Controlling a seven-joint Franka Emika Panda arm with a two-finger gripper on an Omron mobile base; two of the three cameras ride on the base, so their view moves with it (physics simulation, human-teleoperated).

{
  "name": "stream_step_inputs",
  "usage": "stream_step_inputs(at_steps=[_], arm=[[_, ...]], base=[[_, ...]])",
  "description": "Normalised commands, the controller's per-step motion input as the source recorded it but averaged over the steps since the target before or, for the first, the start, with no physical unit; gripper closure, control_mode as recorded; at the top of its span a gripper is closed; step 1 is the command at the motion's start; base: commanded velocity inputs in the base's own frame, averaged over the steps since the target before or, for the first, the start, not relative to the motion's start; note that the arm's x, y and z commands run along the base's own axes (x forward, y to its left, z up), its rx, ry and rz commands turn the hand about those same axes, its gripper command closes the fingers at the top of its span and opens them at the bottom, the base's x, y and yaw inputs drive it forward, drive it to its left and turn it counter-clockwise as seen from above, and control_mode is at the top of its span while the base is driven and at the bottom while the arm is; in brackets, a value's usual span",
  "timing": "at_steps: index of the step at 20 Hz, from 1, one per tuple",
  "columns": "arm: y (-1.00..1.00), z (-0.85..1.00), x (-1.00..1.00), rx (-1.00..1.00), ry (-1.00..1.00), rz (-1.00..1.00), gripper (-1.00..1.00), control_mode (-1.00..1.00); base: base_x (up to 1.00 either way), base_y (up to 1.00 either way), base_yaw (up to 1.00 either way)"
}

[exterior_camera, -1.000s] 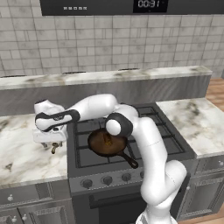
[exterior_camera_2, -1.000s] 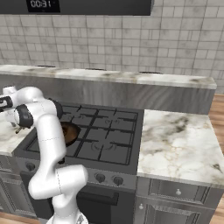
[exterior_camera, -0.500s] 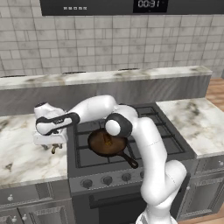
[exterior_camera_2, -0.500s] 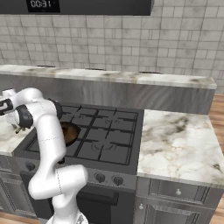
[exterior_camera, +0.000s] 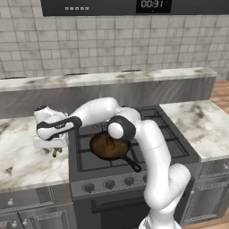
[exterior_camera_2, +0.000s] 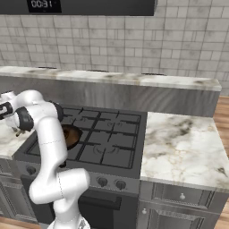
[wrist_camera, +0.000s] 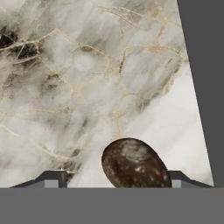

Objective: Put the sweet potato and mushroom in the pan. Then turn on the front left burner and set the heat to medium.

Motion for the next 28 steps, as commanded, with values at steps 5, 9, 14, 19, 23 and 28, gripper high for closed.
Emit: stream_step_inputs(at_steps=[5,9,14,19,23,28], arm=[[0.0,0.0,0.0,0.0,0.0,0.0,1.0,-1.0],[0.0,0.0,0.0,0.0,0.0,0.0,1.0,-1.0],[0.0,0.13,-0.13,0.0,-0.03,0.0,1.0,-1.0],[-0.13,0.85,-0.32,0.0,-0.07,0.0,1.0,-1.0],[-0.54,0.8,-0.16,0.02,-0.03,0.0,1.0,-1.0],[-0.97,0.29,-0.2,0.07,0.0,0.0,1.0,-1.0]], base=[[0.0,0.0,0.0],[0.0,0.0,0.0],[0.0,0.0,0.0],[0.0,0.0,0.0],[0.0,0.0,0.0],[0.0,0.0,0.0]])
